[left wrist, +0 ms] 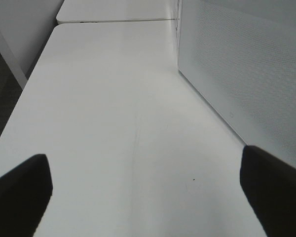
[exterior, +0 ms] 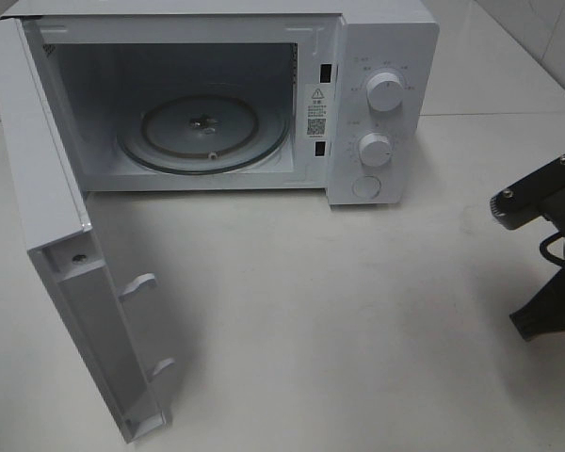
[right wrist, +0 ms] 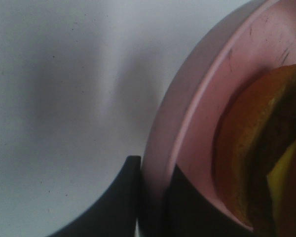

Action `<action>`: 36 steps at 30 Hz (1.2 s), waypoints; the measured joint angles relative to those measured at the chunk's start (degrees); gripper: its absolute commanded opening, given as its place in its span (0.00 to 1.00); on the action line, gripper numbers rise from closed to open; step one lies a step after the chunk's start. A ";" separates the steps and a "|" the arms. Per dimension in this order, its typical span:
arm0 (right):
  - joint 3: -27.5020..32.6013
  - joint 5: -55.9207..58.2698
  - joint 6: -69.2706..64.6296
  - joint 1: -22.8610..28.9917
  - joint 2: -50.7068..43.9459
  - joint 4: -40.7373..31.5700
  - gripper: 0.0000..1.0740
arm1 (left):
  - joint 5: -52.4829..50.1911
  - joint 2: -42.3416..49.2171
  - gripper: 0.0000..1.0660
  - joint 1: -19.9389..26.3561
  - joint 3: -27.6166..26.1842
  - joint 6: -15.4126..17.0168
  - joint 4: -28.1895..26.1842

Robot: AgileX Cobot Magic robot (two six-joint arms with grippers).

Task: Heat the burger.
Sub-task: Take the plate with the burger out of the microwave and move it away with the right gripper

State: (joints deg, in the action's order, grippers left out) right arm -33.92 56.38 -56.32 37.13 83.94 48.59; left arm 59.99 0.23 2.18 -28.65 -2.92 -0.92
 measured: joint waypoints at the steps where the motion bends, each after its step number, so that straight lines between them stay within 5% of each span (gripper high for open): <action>1: -0.46 -0.06 -0.11 -0.06 0.86 0.06 0.05 | 0.00 0.00 0.92 0.00 0.00 0.00 0.00; 12: -2.23 -4.98 -0.29 -5.27 9.22 1.49 0.05 | 0.00 0.00 0.92 0.00 0.00 0.00 0.00; 36: -2.35 -11.75 -9.34 -5.50 21.31 10.26 0.07 | 0.00 0.00 0.92 0.00 0.00 0.00 0.06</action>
State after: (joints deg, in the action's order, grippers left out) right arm -36.27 44.63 -65.66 31.63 105.25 58.84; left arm 59.99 0.23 2.18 -28.65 -2.92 -0.86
